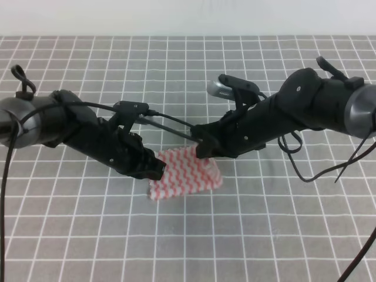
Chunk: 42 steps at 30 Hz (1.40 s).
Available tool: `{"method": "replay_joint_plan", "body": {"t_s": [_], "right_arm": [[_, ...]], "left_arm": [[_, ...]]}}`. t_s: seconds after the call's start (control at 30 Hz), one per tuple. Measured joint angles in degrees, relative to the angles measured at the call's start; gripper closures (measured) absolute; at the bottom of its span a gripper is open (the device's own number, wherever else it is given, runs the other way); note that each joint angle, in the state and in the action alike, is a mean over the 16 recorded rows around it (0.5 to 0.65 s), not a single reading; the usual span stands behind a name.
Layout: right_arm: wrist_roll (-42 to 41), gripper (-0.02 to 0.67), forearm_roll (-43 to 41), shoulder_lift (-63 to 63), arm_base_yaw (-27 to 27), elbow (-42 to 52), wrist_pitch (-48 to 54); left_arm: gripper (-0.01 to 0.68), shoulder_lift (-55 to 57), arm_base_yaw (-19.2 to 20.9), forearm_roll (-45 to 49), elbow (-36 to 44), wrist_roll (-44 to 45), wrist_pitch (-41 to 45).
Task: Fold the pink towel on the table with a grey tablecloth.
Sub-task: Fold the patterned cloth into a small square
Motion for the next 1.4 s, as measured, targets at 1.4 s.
{"method": "replay_joint_plan", "body": {"t_s": [1.4], "right_arm": [[-3.08, 0.663, 3.04, 1.97, 3.72, -1.95, -0.05]], "left_arm": [[0.673, -0.99, 3.45, -4.13, 0.00, 6.33, 1.68]]}}
